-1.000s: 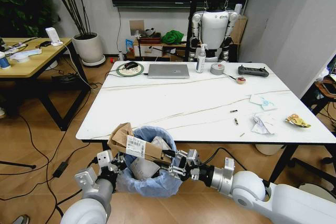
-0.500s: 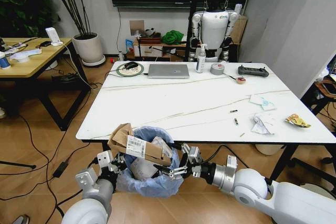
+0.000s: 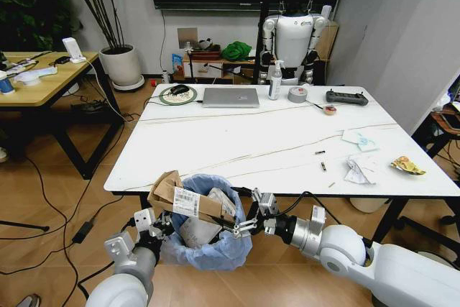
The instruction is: Pick up the trash bin and place the trash from the table into it.
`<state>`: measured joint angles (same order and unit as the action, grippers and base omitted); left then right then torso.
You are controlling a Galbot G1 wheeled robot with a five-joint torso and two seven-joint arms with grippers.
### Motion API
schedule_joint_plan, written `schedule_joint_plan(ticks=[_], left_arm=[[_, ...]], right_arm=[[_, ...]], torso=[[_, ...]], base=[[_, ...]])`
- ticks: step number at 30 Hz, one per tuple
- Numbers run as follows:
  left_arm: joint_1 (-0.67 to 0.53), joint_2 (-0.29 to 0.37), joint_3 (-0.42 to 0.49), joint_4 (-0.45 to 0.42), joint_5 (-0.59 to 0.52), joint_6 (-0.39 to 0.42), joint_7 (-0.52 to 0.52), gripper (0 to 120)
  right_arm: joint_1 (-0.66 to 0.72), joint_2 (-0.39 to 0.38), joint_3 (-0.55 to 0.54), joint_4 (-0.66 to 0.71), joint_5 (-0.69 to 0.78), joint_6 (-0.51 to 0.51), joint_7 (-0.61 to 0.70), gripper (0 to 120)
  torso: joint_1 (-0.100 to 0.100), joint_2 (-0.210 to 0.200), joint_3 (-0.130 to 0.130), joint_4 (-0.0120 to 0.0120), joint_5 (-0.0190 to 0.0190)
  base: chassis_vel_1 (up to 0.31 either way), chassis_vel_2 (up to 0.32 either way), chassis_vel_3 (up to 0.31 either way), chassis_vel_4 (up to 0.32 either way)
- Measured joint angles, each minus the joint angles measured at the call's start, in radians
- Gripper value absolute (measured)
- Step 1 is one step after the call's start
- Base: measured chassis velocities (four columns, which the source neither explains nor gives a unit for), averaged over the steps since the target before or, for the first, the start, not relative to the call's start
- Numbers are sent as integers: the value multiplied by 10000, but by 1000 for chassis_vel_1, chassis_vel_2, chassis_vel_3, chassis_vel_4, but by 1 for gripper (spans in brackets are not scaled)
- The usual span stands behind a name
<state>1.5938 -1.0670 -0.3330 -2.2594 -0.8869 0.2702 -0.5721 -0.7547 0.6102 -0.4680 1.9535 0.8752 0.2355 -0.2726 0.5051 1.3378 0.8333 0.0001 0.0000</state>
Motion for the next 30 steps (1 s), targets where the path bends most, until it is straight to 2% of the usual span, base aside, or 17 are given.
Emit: schedule_joint_plan(ticks=[5, 11, 14, 16, 21, 26, 30], left_arm=[[71, -50, 68, 59, 82, -13, 35, 0], [126, -46, 108, 54, 126, -20, 67, 0], [189, 5, 85, 20, 163, -55, 122, 0], [210, 11, 87, 8, 180, -62, 141, 0], [279, 90, 111, 9, 248, -116, 241, 0], [289, 204, 126, 9, 241, -127, 256, 0], [412, 201, 17, -53, 262, -146, 224, 0]], right_arm=[[-145, -14, 563, -69, 94, 6, -2, 100], [-872, -292, 1767, 3, 384, 23, -4, 100], [-1667, -412, 2979, -47, 439, 22, 32, 100], [-1827, -404, 3275, -92, 451, 21, 69, 100], [-2982, -204, 5384, -379, 462, -61, 267, 100], [-3599, 23, 6354, -552, 267, 4, 551, 100], [-3741, 573, 6766, -694, -80, 96, 984, 100]], torso=[[0, 0, 0, 1, 0], [0, 0, 0, 0, 0], [0, 0, 0, -1, 1], [0, 0, 0, 0, 1], [0, 0, 0, 1, -1], [0, 0, 0, -2, 1], [0, 0, 0, 0, 3]], base=[[0, 0, 0, 0], [0, 0, 0, 0], [0, 0, 0, 0], [0, 0, 0, 0], [0, 0, 0, 0], [0, 0, 0, 0], [0, 0, 0, 0]])
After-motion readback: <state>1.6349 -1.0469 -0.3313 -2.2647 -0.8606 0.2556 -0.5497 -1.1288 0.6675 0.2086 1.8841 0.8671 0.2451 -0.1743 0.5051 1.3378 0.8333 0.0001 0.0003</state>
